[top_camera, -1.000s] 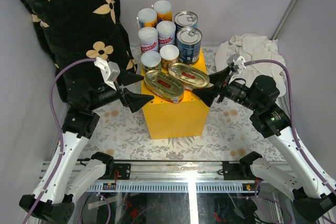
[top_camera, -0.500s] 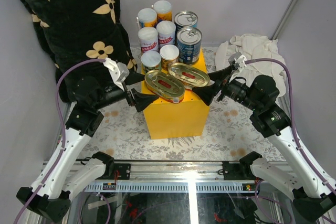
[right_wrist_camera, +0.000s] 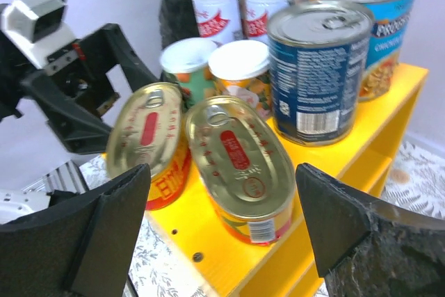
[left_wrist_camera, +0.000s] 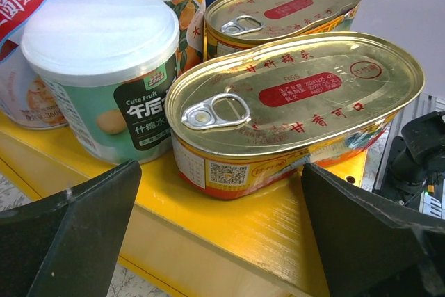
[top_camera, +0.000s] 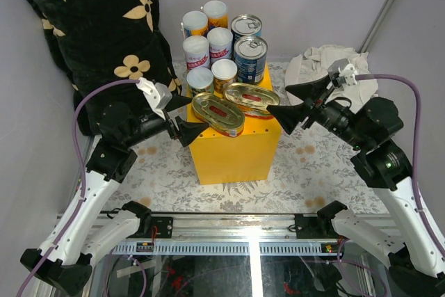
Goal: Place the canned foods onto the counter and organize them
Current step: Adjust the canned food at the counter.
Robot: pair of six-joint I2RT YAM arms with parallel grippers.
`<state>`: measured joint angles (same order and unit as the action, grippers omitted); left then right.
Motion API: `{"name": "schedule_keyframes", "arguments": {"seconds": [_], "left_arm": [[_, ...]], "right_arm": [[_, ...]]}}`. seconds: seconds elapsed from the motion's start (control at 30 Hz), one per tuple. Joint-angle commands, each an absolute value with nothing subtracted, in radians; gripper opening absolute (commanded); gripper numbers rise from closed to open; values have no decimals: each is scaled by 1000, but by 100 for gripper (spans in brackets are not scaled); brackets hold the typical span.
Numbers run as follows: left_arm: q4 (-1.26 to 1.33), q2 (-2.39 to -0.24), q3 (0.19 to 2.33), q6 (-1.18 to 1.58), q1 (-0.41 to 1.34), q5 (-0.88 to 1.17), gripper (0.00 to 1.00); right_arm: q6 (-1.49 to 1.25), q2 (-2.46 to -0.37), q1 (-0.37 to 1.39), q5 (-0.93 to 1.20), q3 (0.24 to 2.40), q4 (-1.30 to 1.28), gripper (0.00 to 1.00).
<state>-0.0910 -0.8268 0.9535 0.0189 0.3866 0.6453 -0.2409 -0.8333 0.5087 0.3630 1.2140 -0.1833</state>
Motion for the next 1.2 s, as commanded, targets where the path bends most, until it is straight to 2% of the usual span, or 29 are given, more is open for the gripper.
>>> {"name": "schedule_keyframes", "arguments": {"seconds": [0.0,0.5,0.87,1.17], "left_arm": [[-154,-811,959,3,393,605,100],[-153,-801,962,11,403,588,100],[-156,-809,959,3,404,564,100],[-155,-806,966,11,405,552,100]], "right_arm": [[-188,-831,517,455,1255,-263,90],[-164,-822,519,339,1166,-243,91],[-204,-849,521,467,1173,-223,85],[-204,-862,521,547,1195,-251,83]]}}
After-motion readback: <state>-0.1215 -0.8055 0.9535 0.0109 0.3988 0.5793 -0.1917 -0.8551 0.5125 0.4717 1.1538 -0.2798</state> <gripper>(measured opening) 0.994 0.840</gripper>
